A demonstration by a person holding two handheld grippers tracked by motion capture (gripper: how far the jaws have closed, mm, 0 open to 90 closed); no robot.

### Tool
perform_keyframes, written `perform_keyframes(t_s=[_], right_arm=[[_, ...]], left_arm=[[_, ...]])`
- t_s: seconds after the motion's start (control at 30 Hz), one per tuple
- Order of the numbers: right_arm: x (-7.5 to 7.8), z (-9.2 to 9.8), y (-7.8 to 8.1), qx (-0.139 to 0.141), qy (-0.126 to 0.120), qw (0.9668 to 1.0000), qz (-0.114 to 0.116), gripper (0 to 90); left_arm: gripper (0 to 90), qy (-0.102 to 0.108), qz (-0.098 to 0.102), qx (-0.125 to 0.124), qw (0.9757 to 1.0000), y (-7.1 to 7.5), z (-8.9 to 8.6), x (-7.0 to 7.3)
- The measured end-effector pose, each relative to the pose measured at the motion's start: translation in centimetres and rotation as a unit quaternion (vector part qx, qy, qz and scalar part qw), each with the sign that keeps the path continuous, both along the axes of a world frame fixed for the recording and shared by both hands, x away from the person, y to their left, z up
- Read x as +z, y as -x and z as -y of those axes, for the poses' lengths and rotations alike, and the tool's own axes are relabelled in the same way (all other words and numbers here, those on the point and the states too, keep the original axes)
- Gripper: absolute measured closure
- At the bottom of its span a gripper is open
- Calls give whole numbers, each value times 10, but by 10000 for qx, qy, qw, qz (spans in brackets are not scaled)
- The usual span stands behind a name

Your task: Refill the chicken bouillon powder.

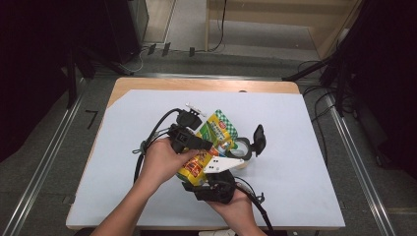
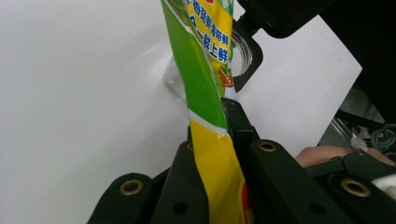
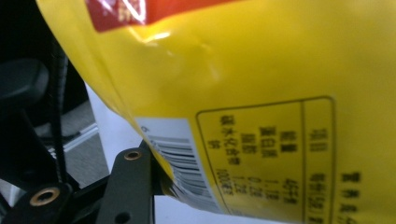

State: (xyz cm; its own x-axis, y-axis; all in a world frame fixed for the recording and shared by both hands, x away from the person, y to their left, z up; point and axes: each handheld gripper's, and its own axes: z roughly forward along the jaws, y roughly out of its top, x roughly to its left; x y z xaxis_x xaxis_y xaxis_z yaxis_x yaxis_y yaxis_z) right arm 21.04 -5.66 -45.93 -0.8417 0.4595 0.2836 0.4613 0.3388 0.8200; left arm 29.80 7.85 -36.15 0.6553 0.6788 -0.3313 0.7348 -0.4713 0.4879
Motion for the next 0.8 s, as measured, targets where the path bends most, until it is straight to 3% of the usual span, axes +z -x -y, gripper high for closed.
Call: perform_keyframes(t_s=[0.07, 0.17, 0.27, 0.63, 0.8], right_arm=[[1, -1, 2, -44, 109, 9999, 86, 536], [2, -5, 6, -52, 496, 9981, 371, 487], [4, -6, 8, -111, 604, 9973, 406, 517], [3, 4, 2, -58, -3, 9999, -119, 637], [6, 6, 2, -40, -210, 9997, -126, 643]], left_arm=[[900, -21, 8, 43, 10000, 0, 0, 1], [900, -195, 83, 93, 9997, 1, 2, 1], [900, -123, 23, 134, 9998, 0, 1, 1], [883, 68, -48, 24, 10000, 0, 9, 1], [794, 299, -119, -49, 9995, -2, 9, 1]])
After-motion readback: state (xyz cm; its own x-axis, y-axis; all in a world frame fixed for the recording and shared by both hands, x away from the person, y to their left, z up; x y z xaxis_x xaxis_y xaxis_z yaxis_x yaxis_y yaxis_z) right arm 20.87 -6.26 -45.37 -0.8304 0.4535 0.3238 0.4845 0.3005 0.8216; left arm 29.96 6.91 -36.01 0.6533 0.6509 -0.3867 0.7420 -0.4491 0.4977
